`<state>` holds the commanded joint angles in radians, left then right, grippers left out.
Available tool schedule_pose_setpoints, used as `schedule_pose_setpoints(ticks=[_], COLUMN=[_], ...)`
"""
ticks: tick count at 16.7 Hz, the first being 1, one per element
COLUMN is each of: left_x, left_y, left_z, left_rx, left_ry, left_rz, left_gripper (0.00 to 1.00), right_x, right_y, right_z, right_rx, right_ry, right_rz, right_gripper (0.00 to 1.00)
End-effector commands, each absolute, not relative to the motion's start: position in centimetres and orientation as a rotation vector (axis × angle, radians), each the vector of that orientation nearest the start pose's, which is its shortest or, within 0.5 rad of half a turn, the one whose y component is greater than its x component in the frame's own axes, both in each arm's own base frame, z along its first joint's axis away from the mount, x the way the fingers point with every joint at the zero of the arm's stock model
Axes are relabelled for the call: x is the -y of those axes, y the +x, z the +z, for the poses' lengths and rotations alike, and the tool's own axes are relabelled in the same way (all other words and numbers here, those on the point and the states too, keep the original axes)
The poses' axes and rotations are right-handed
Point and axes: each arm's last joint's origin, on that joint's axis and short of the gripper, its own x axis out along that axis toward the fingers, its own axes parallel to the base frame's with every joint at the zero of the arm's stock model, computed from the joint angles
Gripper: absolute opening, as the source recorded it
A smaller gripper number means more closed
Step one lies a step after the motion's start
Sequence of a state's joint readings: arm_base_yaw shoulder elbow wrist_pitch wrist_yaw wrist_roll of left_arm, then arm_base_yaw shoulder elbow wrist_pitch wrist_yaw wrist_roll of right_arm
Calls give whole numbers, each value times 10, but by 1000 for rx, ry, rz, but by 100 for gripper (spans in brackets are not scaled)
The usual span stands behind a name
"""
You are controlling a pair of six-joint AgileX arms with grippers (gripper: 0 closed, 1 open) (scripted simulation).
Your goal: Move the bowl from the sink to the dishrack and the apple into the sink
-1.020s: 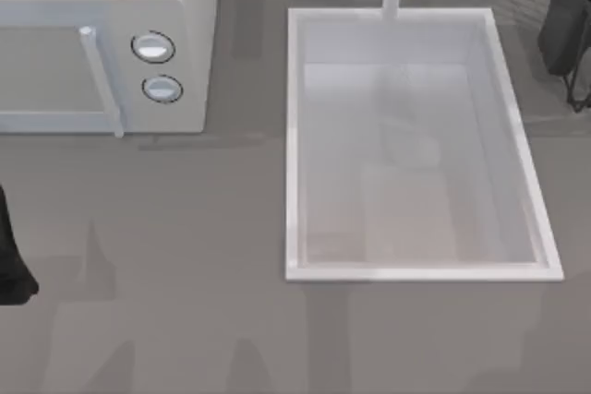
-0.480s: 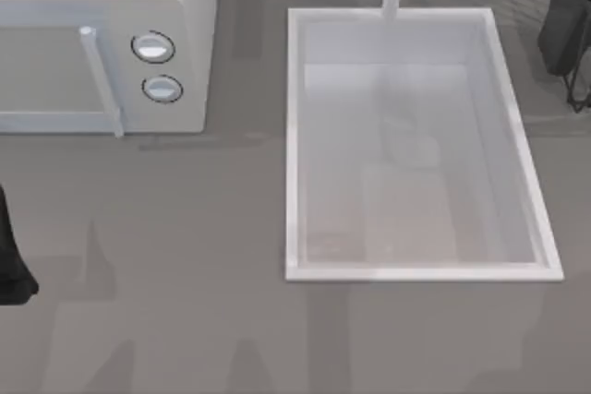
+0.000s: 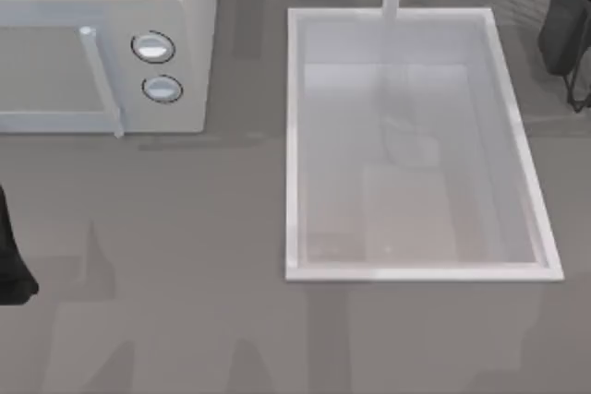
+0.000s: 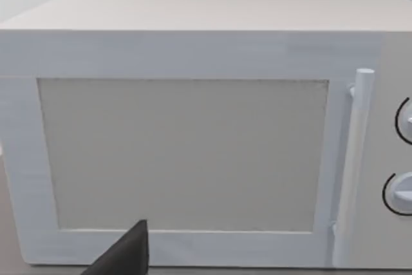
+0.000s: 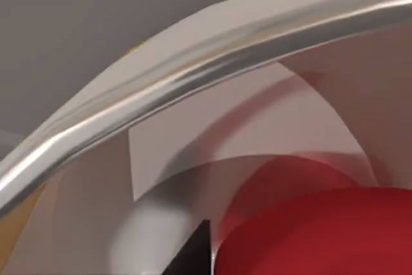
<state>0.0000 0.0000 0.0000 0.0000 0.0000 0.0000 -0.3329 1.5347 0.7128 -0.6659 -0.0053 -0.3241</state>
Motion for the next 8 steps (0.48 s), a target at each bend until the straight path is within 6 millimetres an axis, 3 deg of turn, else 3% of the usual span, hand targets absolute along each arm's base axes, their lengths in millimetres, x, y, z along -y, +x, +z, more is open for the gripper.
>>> schedule_pose_setpoints(ticks=[3, 8], left_x=[1, 1], left_y=[106, 106], left_z=[160, 160], left_rx=[0, 0], left_ry=[0, 0], left_rz=[0, 0], left_gripper=[100, 100], right_x=[77, 78], right_y=[227, 226], right_z=[141, 193], right_rx=[-1492, -1511], right_ry=[-18, -6], right_rz=[-18, -20], right_gripper=[0, 0])
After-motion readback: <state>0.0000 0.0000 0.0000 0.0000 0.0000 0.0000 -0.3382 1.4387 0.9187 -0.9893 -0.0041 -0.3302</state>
